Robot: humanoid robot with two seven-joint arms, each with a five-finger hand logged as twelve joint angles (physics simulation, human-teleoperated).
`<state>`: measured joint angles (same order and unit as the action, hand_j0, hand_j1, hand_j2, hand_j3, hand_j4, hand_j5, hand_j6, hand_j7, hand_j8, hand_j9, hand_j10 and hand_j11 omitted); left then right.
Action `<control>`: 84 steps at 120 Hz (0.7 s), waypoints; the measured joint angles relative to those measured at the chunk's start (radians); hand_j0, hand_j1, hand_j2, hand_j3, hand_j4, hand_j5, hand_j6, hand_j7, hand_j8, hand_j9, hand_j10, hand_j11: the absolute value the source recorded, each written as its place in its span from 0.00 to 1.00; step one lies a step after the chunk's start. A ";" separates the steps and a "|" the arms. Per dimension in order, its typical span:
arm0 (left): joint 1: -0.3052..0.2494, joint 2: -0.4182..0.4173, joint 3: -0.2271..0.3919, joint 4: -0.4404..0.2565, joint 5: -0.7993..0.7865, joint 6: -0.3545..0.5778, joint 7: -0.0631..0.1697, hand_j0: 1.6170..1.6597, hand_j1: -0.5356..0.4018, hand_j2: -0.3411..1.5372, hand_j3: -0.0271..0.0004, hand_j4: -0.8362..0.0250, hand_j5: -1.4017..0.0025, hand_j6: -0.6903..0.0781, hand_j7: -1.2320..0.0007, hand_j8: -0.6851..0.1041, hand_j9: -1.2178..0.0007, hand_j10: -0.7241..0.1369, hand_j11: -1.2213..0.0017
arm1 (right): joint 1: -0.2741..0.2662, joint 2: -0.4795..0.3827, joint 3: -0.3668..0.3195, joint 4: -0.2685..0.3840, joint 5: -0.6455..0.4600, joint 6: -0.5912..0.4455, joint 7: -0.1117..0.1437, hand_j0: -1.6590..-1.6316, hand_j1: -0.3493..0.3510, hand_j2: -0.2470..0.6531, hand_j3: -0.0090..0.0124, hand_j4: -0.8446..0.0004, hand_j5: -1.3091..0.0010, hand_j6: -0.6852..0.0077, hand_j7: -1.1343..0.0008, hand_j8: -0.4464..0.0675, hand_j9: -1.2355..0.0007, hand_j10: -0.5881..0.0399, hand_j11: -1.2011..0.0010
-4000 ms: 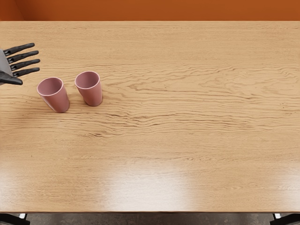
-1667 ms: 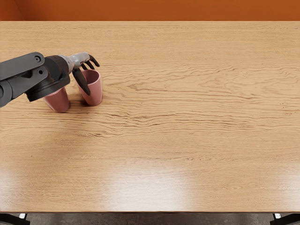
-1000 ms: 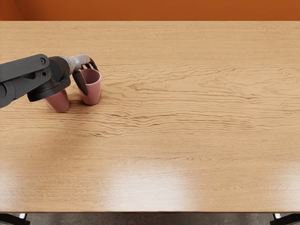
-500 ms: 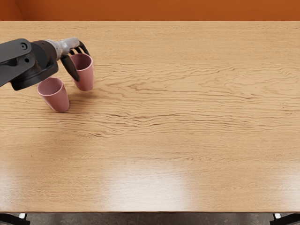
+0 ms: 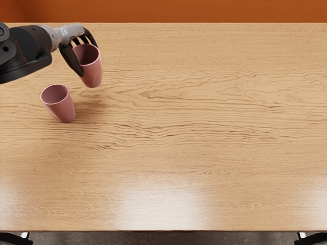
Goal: Pick up cup and place in cup with left hand
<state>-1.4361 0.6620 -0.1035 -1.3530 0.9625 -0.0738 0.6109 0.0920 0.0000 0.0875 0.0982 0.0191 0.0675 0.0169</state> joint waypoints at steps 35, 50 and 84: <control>-0.018 0.053 -0.006 -0.005 -0.030 -0.092 0.000 0.90 0.49 0.21 0.99 0.47 0.56 0.45 0.50 0.37 0.50 0.31 0.50 | 0.000 0.000 0.000 0.000 0.000 0.000 0.000 0.04 0.00 0.27 0.42 1.00 1.00 0.99 1.00 0.87 1.00 0.94 1.00; -0.028 0.081 -0.007 -0.004 -0.032 -0.114 0.000 0.90 0.49 0.21 0.99 0.47 0.57 0.46 0.50 0.38 0.50 0.31 0.50 | 0.000 0.000 0.000 0.000 0.000 0.000 0.000 0.04 0.00 0.27 0.42 1.00 1.00 0.99 1.00 0.87 1.00 0.94 1.00; -0.029 0.121 -0.007 -0.001 -0.033 -0.135 0.000 0.91 0.47 0.23 0.99 0.47 0.56 0.45 0.51 0.38 0.50 0.31 0.50 | 0.000 0.000 0.000 0.000 0.000 0.000 0.000 0.04 0.00 0.27 0.42 1.00 1.00 0.99 1.00 0.87 1.00 0.94 1.00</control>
<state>-1.4649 0.7827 -0.1104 -1.3541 0.9291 -0.2091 0.6109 0.0920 0.0000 0.0875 0.0982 0.0195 0.0675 0.0169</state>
